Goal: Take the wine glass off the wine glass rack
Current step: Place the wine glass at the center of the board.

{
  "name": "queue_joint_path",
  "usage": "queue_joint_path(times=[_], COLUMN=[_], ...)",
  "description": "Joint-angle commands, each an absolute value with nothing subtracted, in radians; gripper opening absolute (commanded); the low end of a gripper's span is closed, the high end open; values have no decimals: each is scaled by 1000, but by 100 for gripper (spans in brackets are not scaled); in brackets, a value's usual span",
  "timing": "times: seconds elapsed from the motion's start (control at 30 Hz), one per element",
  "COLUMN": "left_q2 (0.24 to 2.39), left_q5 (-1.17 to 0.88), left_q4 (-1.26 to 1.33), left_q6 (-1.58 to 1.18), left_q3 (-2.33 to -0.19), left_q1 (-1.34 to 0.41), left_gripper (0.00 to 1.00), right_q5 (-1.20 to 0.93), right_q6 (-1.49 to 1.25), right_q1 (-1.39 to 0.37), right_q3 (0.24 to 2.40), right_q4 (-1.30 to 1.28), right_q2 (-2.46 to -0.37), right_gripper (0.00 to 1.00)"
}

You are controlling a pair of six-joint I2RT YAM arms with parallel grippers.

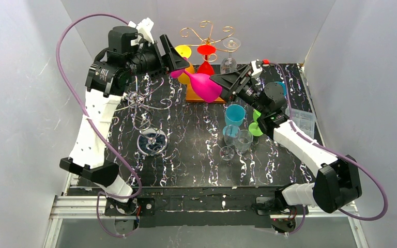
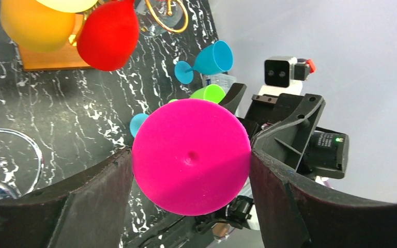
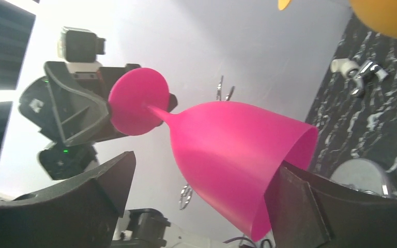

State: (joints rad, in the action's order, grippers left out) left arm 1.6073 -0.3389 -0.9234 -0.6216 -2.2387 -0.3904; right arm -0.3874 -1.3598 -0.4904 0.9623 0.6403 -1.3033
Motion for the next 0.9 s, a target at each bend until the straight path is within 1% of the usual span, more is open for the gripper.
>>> queue_joint_path(times=[0.0,0.03,0.13,0.23,0.27,0.37,0.43,0.47,0.53,0.7,0.87], left_q2=[1509,1500,1454,1388,1374,1346,1339,1338,1333,1293,1250], left_q5=[-399,-398,-402,-434,-447,-461,-470,-468,-465,-382,-213], left_q4=[-797,-785,-713,-580,-544,-489,-485,-495,-528,-651,-846], left_q6=[-702,-712,-750,-810,-832,-855,-856,-850,-824,-742,-633], left_q3=[-2161,-2146,-2078,-1964,-1934,-1889,-1890,-1895,-1912,-1936,-1977], left_q1=[-393,-392,-389,-387,-387,-387,-387,-387,-387,-387,-387], left_gripper=[55,56,56,58,59,70,80,87,97,98,98], right_q5=[-423,-424,-420,-420,-423,-433,-434,-433,-431,-398,-312], right_q6=[-1475,-1484,-1500,-1507,-1510,-1509,-1475,-1454,-1409,-1259,-1020], right_q1=[-487,-487,-483,-482,-482,-482,-482,-482,-482,-482,-482], right_q3=[953,953,960,991,1005,1043,1076,1094,1129,1246,1447], right_q4=[855,858,855,823,811,765,708,670,597,329,-96], right_q2=[-1288,-1281,-1256,-1245,-1245,-1241,-1234,-1229,-1217,-1183,-1179], right_gripper=[93,90,74,55,48,22,8,1,1,1,1])
